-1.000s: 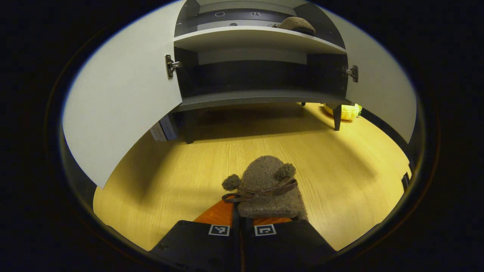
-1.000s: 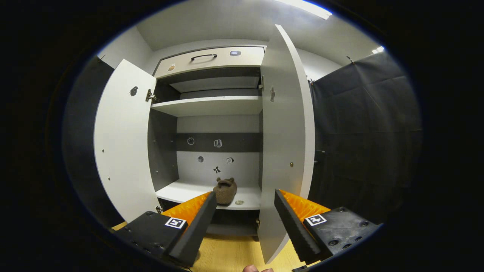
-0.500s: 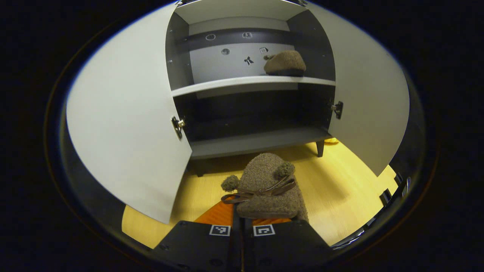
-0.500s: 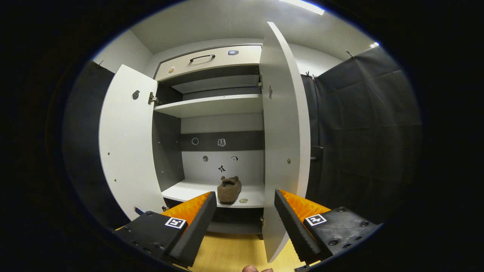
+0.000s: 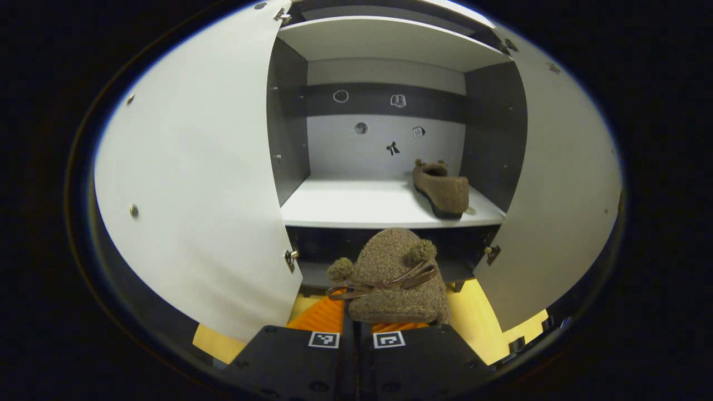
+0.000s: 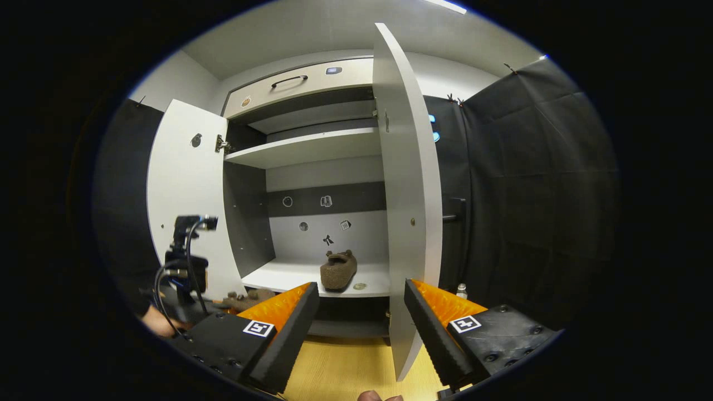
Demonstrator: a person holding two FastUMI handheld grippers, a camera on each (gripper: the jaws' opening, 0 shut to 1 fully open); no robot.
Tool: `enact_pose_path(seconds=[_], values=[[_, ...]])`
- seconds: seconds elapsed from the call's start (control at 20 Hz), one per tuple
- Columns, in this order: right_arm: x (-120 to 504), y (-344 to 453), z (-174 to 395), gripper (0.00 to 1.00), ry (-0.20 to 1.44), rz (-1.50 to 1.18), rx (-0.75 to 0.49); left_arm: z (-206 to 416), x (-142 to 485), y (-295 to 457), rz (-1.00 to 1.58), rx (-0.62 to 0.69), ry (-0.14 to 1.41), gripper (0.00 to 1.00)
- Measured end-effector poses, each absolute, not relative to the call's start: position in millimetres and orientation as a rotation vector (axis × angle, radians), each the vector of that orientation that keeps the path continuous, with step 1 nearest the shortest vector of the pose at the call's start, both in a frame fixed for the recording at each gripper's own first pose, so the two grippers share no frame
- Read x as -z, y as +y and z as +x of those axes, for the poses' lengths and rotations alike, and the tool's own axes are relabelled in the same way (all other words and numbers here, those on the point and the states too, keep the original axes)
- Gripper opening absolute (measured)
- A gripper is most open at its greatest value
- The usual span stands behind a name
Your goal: Grab one shoe with the right hand and put it into the shoe cabinet, grab the other shoe with the left hand and put it into the shoe cabinet; then close the right door with the right hand and the left door with the left hand.
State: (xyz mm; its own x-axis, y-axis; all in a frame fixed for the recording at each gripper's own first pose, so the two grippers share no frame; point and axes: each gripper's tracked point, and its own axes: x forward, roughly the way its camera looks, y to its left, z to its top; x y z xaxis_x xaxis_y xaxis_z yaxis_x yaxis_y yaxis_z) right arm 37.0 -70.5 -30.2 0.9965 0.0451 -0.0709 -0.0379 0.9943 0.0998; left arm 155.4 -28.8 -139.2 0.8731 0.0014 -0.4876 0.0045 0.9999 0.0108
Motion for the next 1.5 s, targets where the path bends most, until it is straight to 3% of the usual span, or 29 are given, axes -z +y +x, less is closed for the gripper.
enact_pose_path(seconds=[0.45, 1.1, 1.5], values=[[29, -87, 27, 0.97, 0.065, 0.142, -0.036, 278, 70, -35, 0.110, -0.054, 0.458, 0.08], [29, -137, 27, 0.98, 0.055, 0.144, 0.065, 431, 127, -33, 0.115, -0.101, 0.591, 0.07], [37, -151, 32, 0.98, 0.072, 0.143, 0.124, 468, 165, -28, 0.146, -0.117, 0.671, 0.08]])
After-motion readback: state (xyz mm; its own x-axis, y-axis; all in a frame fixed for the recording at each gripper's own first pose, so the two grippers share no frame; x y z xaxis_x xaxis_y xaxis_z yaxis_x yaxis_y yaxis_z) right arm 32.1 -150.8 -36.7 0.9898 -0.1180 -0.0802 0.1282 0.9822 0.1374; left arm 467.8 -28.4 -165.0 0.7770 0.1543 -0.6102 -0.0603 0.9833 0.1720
